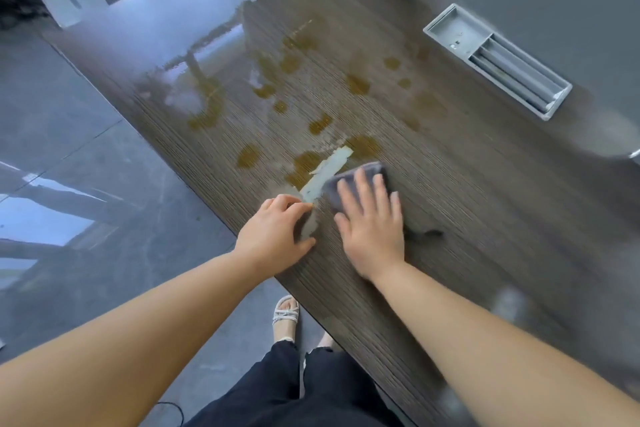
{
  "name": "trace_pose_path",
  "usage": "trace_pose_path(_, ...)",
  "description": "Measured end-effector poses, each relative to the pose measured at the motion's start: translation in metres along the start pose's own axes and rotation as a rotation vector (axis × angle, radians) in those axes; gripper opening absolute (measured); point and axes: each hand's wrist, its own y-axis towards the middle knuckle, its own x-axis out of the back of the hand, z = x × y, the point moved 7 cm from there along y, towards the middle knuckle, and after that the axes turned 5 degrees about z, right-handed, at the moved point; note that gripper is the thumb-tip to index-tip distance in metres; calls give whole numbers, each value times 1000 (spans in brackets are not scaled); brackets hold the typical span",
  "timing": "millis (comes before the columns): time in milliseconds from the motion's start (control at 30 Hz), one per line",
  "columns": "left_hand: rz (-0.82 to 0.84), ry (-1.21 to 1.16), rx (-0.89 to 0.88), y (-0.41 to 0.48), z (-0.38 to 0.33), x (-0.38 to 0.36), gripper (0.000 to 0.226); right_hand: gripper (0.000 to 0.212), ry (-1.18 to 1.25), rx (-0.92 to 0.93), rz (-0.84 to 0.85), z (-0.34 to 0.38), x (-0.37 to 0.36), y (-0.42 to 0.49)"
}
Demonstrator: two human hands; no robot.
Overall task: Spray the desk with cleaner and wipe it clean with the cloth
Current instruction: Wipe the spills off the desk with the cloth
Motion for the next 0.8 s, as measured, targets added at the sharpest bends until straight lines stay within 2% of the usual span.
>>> trace_pose_path(67, -38, 8, -20, -2, 9, 7, 50, 53, -61, 308, 49, 5, -7, -10)
trace_pose_path(100, -57, 20, -10, -3, 16, 12, 49, 52, -99, 366, 70, -5, -7, -5)
trace_pose_path(133, -72, 38, 8, -3, 22, 15, 50, 52, -112, 342, 57, -18, -3, 4)
trace_pose_path(167, -83, 61, 29, -2, 29, 19, 54, 52, -95, 241, 19, -30, 3, 15)
trace_pose_path(267, -94, 106, 107, 0, 46, 25, 73, 54, 41, -256, 20, -43, 9, 31)
trace_pose_path(300, -95, 113, 129, 0, 50, 26, 78, 54, 53, -313, 8, -29, 7, 26)
trace_pose_path(333, -95, 119, 148, 0, 54, 27, 82, 55, 49, -270, -5, -8, 4, 19)
trace_pose_path(400, -83, 133, 175, -1, 61, 26, 87, 55, 17, 3, -12, 32, -1, 0)
trace_pose_path(467, -65, 135, 170, -3, 65, 22, 89, 53, -38, 270, 30, 37, -7, -8)
trace_pose_path(500, -60, 131, 164, -4, 66, 21, 89, 53, -66, 319, 56, 29, -5, 0)
trace_pose_path(567, -45, 133, 158, -5, 67, 19, 89, 53, -89, 245, 3, 6, 6, 30)
trace_pose_path(667, -31, 149, 163, -3, 67, 19, 89, 54, -12, -143, 47, -15, 12, 63)
trace_pose_path(700, -30, 151, 163, -3, 67, 19, 89, 55, 5, -213, 32, -6, 11, 63)
trace_pose_path(733, -28, 153, 163, -3, 67, 19, 89, 55, -3, -217, 17, 7, 9, 56)
trace_pose_path(800, -32, 152, 163, -3, 69, 18, 89, 55, 3, -43, -20, 44, 4, 33)
